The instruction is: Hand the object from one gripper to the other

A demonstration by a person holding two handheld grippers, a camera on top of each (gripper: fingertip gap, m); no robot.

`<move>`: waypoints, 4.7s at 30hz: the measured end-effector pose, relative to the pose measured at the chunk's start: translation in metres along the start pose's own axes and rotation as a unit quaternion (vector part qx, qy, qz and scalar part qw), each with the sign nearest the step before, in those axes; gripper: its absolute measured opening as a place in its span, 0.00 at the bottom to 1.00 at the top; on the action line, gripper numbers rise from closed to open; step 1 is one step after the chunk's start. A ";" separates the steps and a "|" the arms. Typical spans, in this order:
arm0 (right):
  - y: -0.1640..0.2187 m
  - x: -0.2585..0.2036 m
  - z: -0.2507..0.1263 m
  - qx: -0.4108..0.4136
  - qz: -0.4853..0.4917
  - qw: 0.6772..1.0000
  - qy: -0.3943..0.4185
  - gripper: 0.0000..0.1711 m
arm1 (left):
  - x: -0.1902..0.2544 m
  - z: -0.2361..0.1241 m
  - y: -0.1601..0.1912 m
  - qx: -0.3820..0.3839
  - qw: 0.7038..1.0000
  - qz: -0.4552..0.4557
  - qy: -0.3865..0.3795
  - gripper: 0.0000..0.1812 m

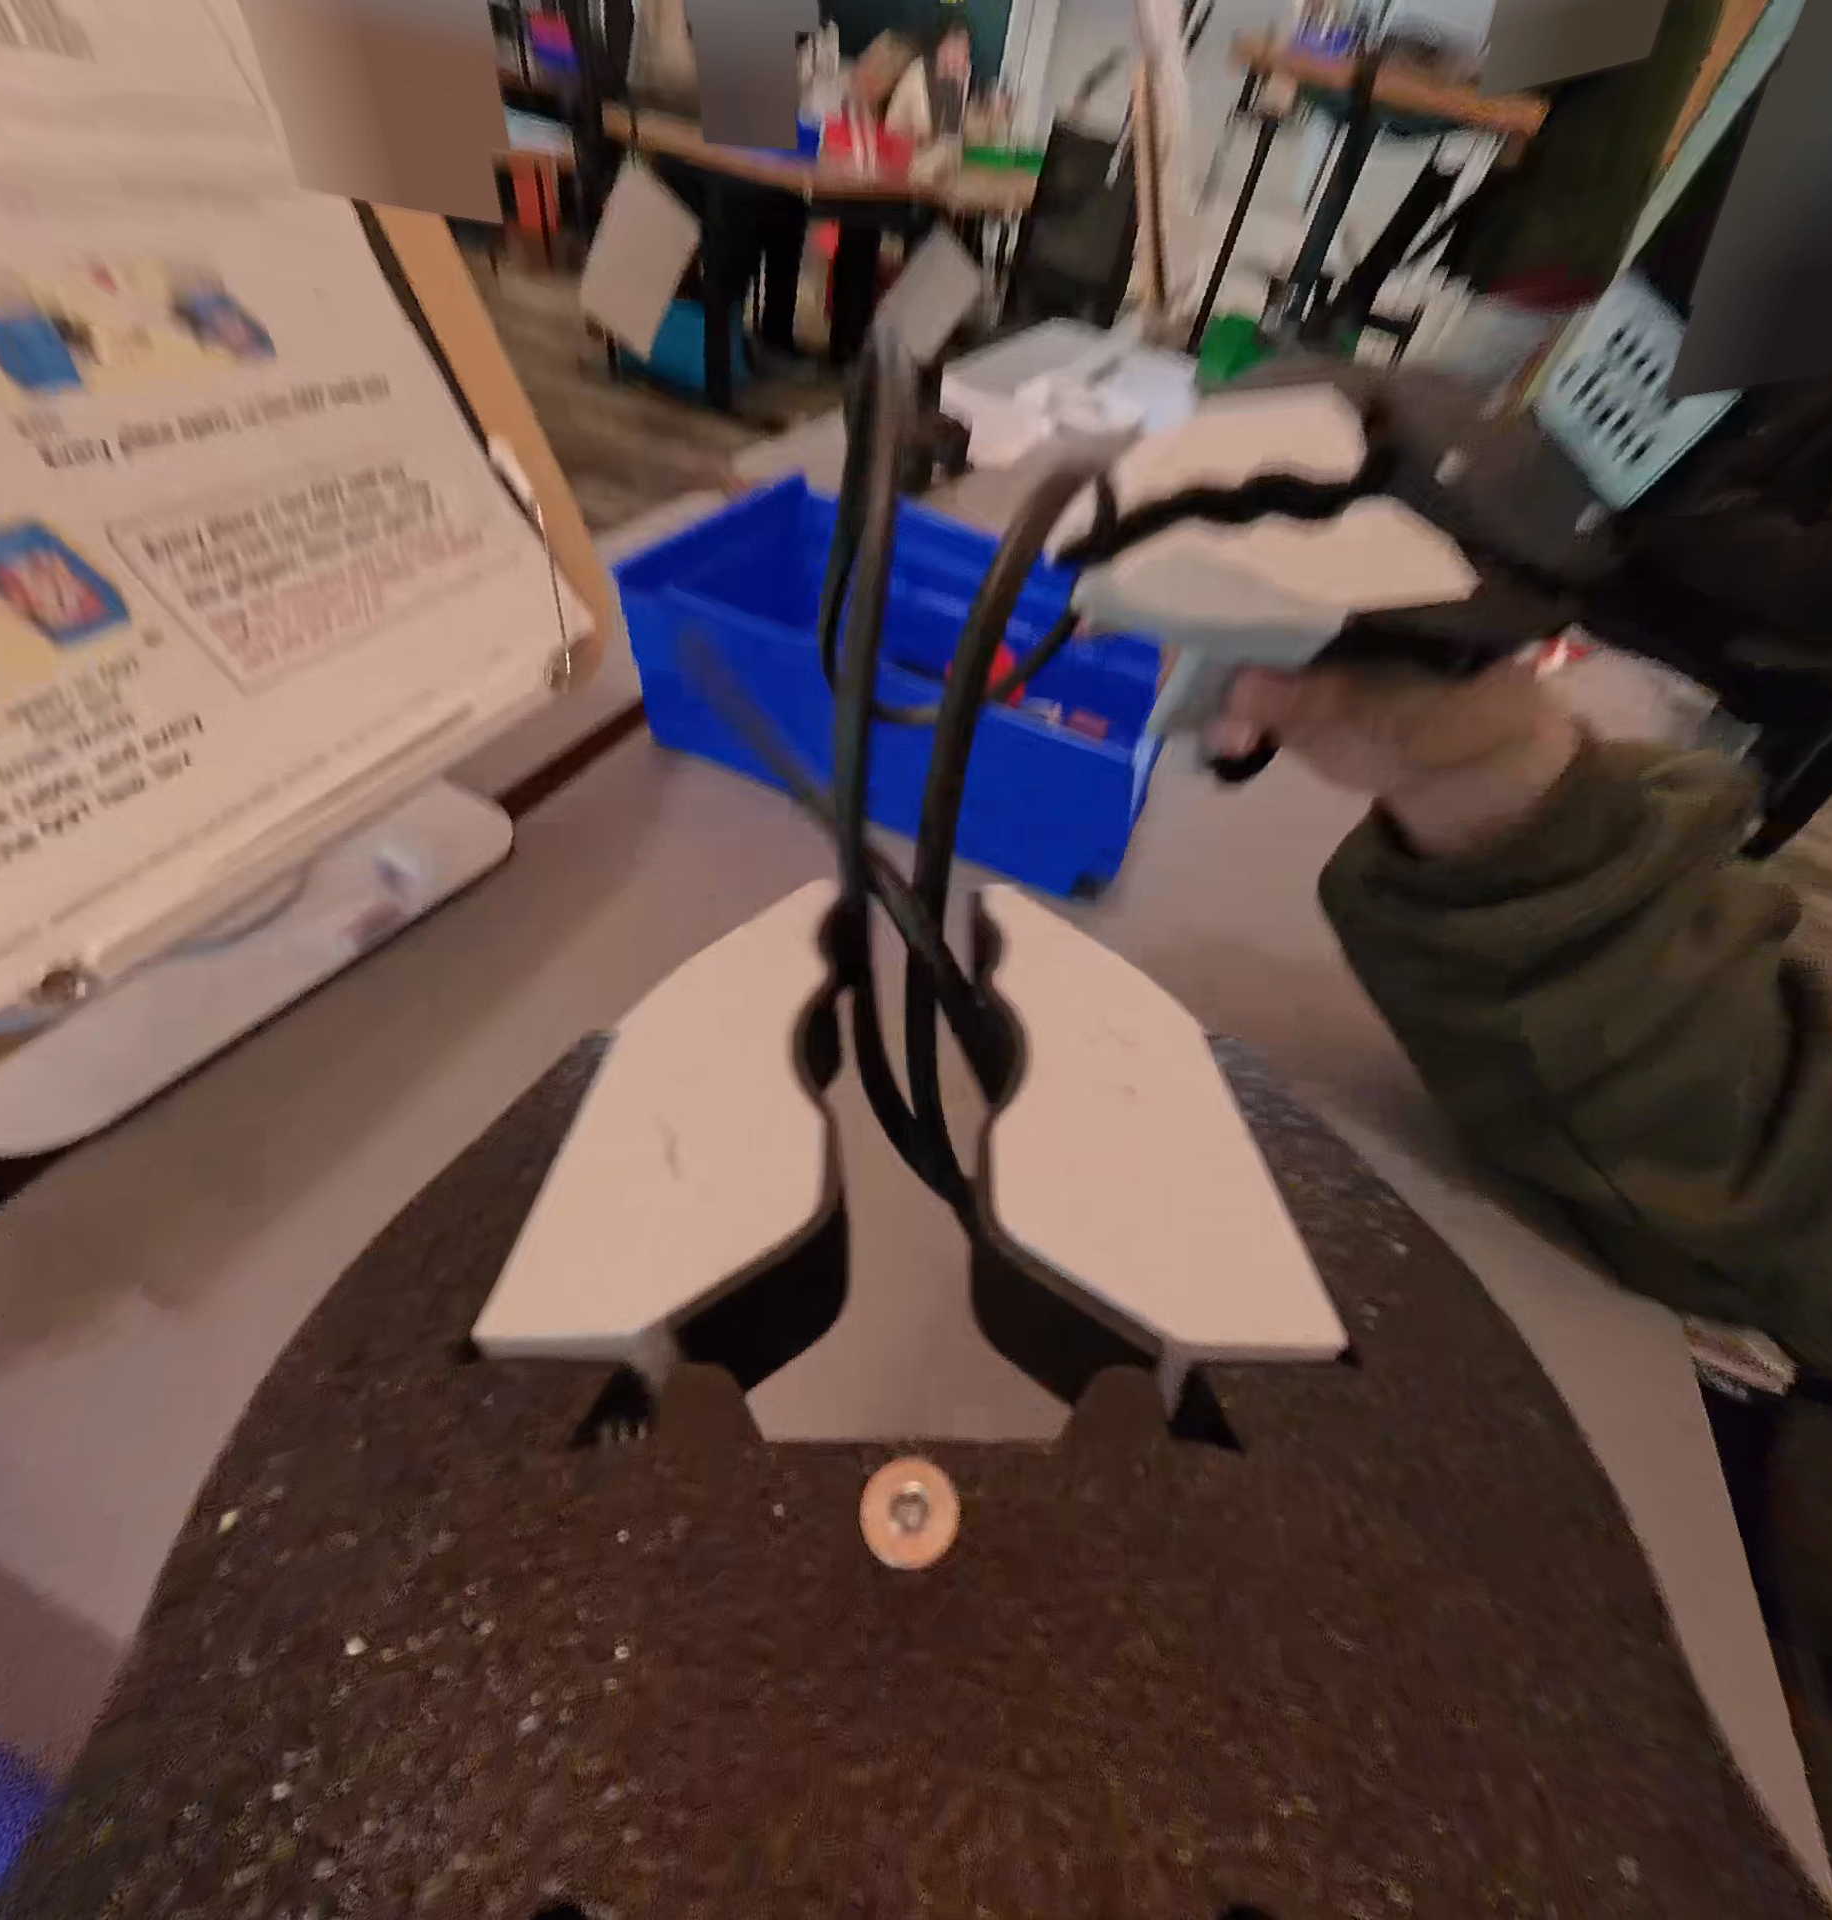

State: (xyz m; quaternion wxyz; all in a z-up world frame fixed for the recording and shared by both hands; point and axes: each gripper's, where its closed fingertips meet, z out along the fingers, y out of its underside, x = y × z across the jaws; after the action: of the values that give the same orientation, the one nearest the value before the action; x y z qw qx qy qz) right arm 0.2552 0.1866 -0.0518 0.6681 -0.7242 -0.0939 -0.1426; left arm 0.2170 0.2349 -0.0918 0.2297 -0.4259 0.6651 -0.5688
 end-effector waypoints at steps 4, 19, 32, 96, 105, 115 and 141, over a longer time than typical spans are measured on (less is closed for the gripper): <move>0.008 0.021 -0.018 -0.076 -0.020 0.995 0.068 0.03 | -0.033 -0.013 0.005 -0.041 0.992 0.029 -0.117 0.34; 0.015 -0.045 0.006 -0.177 -0.153 0.972 -0.027 0.03 | 0.026 0.022 -0.012 -0.061 0.896 0.399 -0.182 0.04; 0.016 -0.003 -0.008 -0.102 -0.061 0.993 0.022 0.26 | 0.013 -0.018 -0.062 0.137 0.965 0.163 -0.150 0.02; -0.066 0.032 -0.049 0.077 0.060 0.980 0.174 0.03 | 0.056 0.101 0.061 -0.136 0.972 0.162 -0.098 0.16; -0.053 0.046 -0.053 0.052 0.045 0.976 0.205 0.03 | 0.055 0.098 0.055 -0.123 0.974 0.174 -0.078 0.00; -0.047 0.068 -0.073 0.068 0.069 0.970 0.222 0.03 | 0.065 0.062 0.024 -0.064 0.990 0.126 0.020 0.00; -0.069 0.043 -0.067 0.110 0.077 0.978 0.160 0.03 | 0.072 0.094 0.068 -0.145 0.976 0.164 0.021 0.02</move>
State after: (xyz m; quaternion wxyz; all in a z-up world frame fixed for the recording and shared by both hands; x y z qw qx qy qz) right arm 0.2677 0.1240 0.0320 0.7588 -0.6193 0.0555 -0.1939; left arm 0.2324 0.1215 -0.1668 0.2420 -0.3279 0.8059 -0.4295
